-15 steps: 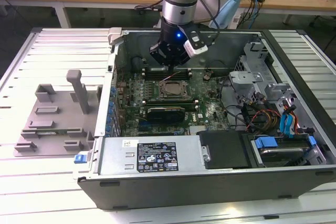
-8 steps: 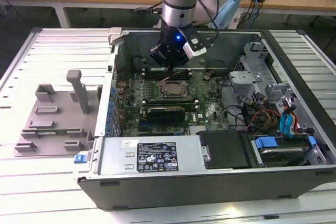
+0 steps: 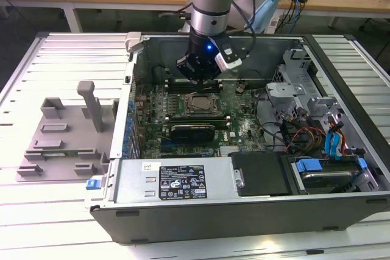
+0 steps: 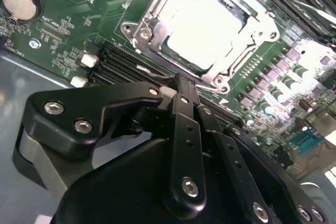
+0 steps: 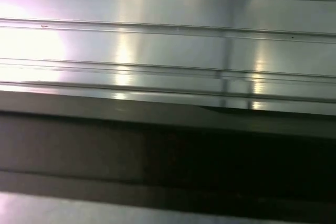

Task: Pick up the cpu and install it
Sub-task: 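Install the first cpu locking lever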

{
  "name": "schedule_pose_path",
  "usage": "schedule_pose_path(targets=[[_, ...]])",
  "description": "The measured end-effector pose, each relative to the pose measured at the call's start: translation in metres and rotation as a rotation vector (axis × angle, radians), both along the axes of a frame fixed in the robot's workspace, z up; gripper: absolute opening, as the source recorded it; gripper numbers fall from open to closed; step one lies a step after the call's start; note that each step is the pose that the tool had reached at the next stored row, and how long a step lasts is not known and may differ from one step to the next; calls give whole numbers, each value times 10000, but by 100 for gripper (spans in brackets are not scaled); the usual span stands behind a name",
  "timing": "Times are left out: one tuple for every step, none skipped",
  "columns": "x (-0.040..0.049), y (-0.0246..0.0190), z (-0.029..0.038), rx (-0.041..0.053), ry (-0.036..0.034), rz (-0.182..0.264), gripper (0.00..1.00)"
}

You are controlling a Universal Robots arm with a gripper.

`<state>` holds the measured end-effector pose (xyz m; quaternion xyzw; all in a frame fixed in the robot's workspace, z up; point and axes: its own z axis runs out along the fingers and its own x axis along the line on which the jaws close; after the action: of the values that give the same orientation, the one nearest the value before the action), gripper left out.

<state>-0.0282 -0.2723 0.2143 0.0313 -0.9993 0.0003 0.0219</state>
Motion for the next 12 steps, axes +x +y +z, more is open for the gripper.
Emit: schedule_pose_path(targets=[[27, -1, -17, 0, 1, 1, 11], [51, -1, -33, 0, 3, 2, 11], [63, -2, -51, 1, 3, 0, 11], [72, -2, -74, 0, 5, 0, 11], [80, -3, -92, 1, 4, 0, 11], [82, -9, -97, 0, 5, 0, 11], [84, -14, -101, 0, 5, 0, 11], [89, -27, -105, 0, 5, 0, 11], [94, -35, -109, 0, 5, 0, 11], [103, -40, -116, -1, 6, -1, 11], [111, -42, -124, -7, 10, 0, 11], [121, -42, -131, -8, 10, -1, 11]])
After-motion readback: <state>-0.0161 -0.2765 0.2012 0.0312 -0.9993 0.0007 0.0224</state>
